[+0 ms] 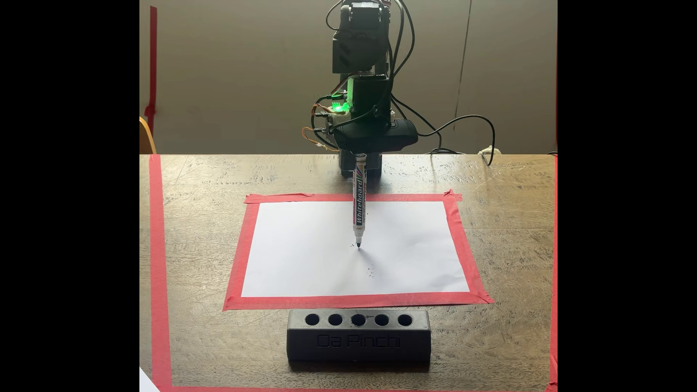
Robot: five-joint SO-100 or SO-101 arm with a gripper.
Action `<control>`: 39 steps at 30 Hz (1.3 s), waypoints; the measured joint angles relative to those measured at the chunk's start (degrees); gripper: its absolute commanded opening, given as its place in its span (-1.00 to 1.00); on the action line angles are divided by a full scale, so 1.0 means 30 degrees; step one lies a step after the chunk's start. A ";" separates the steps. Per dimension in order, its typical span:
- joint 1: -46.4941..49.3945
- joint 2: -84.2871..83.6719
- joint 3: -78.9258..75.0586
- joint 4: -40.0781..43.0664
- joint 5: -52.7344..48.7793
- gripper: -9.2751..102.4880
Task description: Pick up a pen
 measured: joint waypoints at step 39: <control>0.0059 -0.5156 -0.5391 0.2549 0.3545 -0.85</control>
